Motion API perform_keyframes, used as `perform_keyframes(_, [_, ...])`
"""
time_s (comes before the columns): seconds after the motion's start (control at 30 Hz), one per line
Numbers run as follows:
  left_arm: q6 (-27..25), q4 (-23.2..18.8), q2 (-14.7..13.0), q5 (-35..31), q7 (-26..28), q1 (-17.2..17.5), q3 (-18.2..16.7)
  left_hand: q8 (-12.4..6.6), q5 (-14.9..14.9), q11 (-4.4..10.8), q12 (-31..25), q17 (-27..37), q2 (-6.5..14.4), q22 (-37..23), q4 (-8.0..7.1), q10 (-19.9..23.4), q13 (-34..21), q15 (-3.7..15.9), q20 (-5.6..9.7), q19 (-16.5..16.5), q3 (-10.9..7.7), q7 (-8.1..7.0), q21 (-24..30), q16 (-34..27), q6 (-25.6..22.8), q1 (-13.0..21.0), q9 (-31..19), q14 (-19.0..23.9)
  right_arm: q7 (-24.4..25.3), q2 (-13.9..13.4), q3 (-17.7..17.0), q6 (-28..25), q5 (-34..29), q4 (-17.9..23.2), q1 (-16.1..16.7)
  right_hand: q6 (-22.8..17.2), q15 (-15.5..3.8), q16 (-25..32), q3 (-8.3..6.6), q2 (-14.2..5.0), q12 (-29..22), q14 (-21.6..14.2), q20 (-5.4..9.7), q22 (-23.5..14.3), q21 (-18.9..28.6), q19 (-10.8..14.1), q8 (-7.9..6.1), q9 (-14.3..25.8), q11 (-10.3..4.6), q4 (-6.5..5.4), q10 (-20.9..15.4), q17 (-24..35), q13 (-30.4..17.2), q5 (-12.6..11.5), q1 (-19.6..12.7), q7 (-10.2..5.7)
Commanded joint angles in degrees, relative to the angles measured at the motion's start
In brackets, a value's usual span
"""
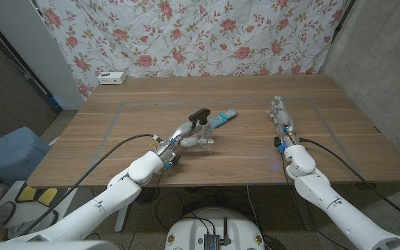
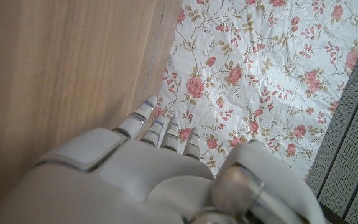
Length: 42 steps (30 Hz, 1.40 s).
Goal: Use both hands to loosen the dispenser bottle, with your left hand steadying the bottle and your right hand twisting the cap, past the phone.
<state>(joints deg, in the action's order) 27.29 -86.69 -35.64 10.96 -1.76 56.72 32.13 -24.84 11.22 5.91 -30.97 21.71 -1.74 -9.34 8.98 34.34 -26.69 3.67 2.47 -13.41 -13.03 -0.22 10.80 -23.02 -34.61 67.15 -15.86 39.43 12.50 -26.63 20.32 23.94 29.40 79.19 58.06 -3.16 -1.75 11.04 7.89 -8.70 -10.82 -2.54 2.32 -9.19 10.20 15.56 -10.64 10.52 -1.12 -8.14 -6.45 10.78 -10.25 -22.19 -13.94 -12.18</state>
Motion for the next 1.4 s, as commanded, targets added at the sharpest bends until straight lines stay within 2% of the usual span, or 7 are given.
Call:
perform_keyframes(0.03, [-3.4,-3.6,-0.9,-0.2,1.4,-0.4,-1.1,-0.68,0.0,0.14,-0.7,0.0,3.6,-0.1,-0.27,-0.1,-0.5,4.47,1.25,-0.5,-0.42,-0.62,-0.1,0.2,-0.5,2.7,-0.3,0.6,0.7,-1.7,0.2,-3.9,-0.4,4.6,0.1,0.1,0.30,0.2,-0.39,-0.05,0.0,-0.2,1.41,-0.3,0.3,-0.1,-0.17,0.2,-0.02,-0.24,0.0,0.1,-0.1,0.0,0.2,-0.50])
perform_keyframes(0.4, [-3.9,-3.2,0.2,-0.5,2.1,-1.8,-0.9,-1.52,0.0,0.41,-1.4,0.0,3.8,-0.1,-0.37,0.1,-1.3,4.94,1.51,-0.7,-0.67,-0.73,-0.1,0.6,-0.8,2.7,-0.7,1.1,1.2,-3.4,0.3,-7.2,-0.6,9.0,0.8,0.0,0.36,0.2,-0.39,0.01,-0.1,-0.2,1.42,-0.3,0.3,-0.1,-0.23,0.2,0.15,-0.25,-0.1,0.1,-0.1,0.0,0.3,-0.49])
perform_keyframes(0.5, [-3.9,-2.4,0.8,-0.5,2.0,-2.7,-0.7,-1.72,0.0,0.45,-1.5,0.0,3.8,-0.1,-0.38,0.2,-1.5,5.02,1.71,-0.8,-0.72,-0.81,-0.1,0.6,-0.9,2.7,-0.7,1.4,1.1,-3.7,0.5,-7.9,-0.8,9.9,0.6,-1.7,0.35,0.2,-0.27,0.43,0.0,-0.3,1.41,-0.3,0.4,-0.1,-0.55,-0.1,0.13,-0.19,-0.1,0.1,-0.1,0.0,0.6,9.00])
perform_keyframes(0.57, [-3.8,-1.8,1.2,-0.5,1.8,-3.4,-0.5,-1.82,0.0,0.46,-1.6,0.1,4.0,-0.1,-0.40,0.1,-1.7,4.98,1.72,-0.8,-0.77,-0.80,-0.1,0.7,-0.8,2.7,-0.8,1.3,1.2,-4.0,0.8,-8.7,-1.1,10.5,0.4,-0.5,0.36,0.2,-0.56,0.13,0.0,-0.3,1.42,-0.3,0.5,0.0,-0.08,0.0,0.14,-0.16,-0.1,0.1,-0.1,-0.1,0.6,-0.59])
perform_keyframes(1.17, [-3.6,3.6,4.3,-1.3,1.1,-8.8,1.2,-3.27,0.2,0.73,-2.7,0.5,4.6,-0.1,-0.46,0.8,-2.9,5.16,2.25,-1.2,-1.21,-1.16,-0.1,0.9,-1.6,2.9,-1.1,2.2,2.3,-7.3,1.9,-14.3,-5.7,15.5,-1.6,0.1,0.15,0.2,-0.64,0.21,0.0,-0.5,1.99,-0.3,0.8,0.9,0.00,0.1,0.05,-0.07,-0.1,0.1,-0.1,-0.1,0.5,-0.51])
perform_keyframes(1.27, [-3.9,3.9,4.7,-1.4,1.1,-9.4,1.5,-3.39,0.2,0.84,-2.7,0.4,4.6,-0.1,-0.48,0.7,-3.0,5.14,2.30,-1.2,-1.24,-1.19,-0.1,1.0,-1.5,2.8,-1.2,2.3,1.9,-7.4,1.9,-14.5,-5.5,15.5,-2.0,-2.1,-0.01,0.2,-0.65,0.65,0.0,-0.6,2.73,-0.3,0.5,1.2,-0.56,-0.1,0.15,0.15,-0.3,0.1,-0.1,0.0,0.4,10.05])
perform_keyframes(1.4, [-4.8,4.0,5.3,-1.8,1.3,-10.1,2.0,-3.68,0.3,0.88,-2.9,0.4,4.6,-0.1,-0.46,0.9,-3.3,5.32,2.43,-1.3,-1.36,-1.21,-0.1,1.1,-1.7,2.8,-1.2,2.5,1.4,-7.1,1.8,-13.9,-5.2,14.9,-2.5,-2.7,-0.59,0.1,-0.88,0.79,-0.1,-1.0,3.65,-0.2,0.4,2.2,-0.49,0.0,0.66,0.28,-0.6,0.1,-0.2,0.1,0.3,9.14])
